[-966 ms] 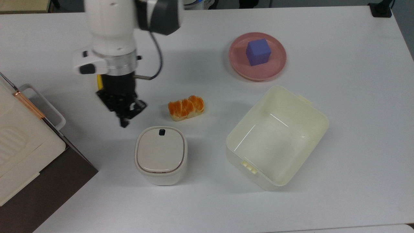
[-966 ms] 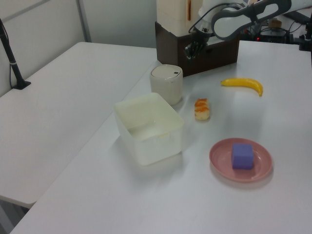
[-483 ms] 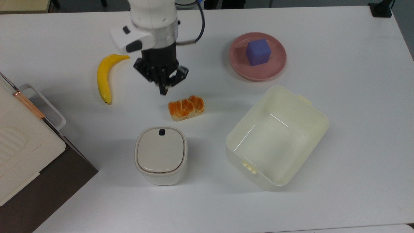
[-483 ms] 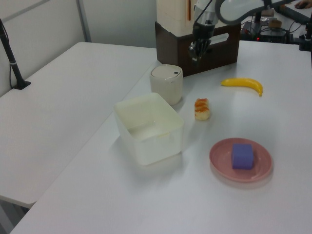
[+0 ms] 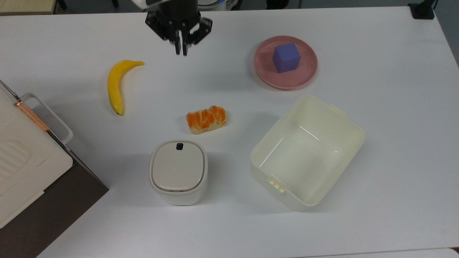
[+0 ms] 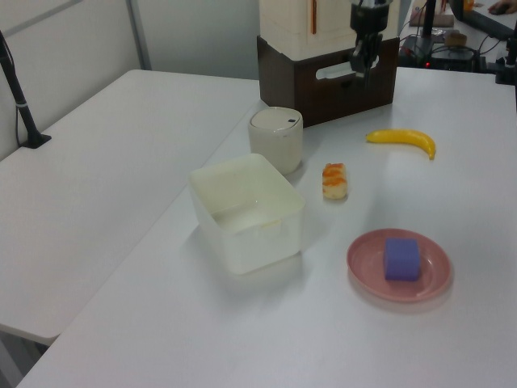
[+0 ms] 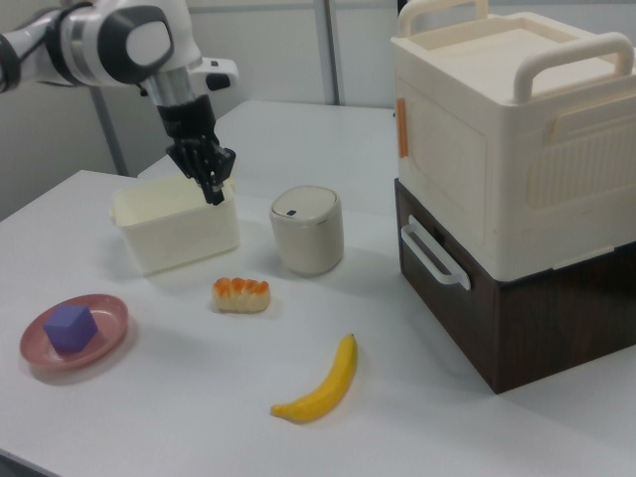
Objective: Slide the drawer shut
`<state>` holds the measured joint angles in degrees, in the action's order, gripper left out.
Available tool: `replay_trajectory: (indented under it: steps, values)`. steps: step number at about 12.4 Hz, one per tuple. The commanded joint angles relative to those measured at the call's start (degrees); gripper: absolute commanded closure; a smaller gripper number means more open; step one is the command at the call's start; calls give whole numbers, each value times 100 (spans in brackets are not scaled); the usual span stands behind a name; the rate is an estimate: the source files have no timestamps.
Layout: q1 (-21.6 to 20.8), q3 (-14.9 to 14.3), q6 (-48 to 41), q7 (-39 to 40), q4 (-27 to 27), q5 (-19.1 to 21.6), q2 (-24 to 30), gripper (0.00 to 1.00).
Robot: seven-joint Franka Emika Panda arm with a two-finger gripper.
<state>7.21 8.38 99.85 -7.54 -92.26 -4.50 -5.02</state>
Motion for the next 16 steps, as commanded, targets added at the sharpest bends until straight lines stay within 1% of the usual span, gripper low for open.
replay_trajectory:
  steps: [1,2,5,7,16]
  values:
    - [8,6,-352,270,-108,-7,221,24]
    - [8,6,-352,279,-108,-7,230,0]
    - [-1,6,-308,279,-99,19,221,0]
    - [-97,6,-360,200,-108,11,265,0]
    - [-54,-47,-334,200,-99,55,291,0]
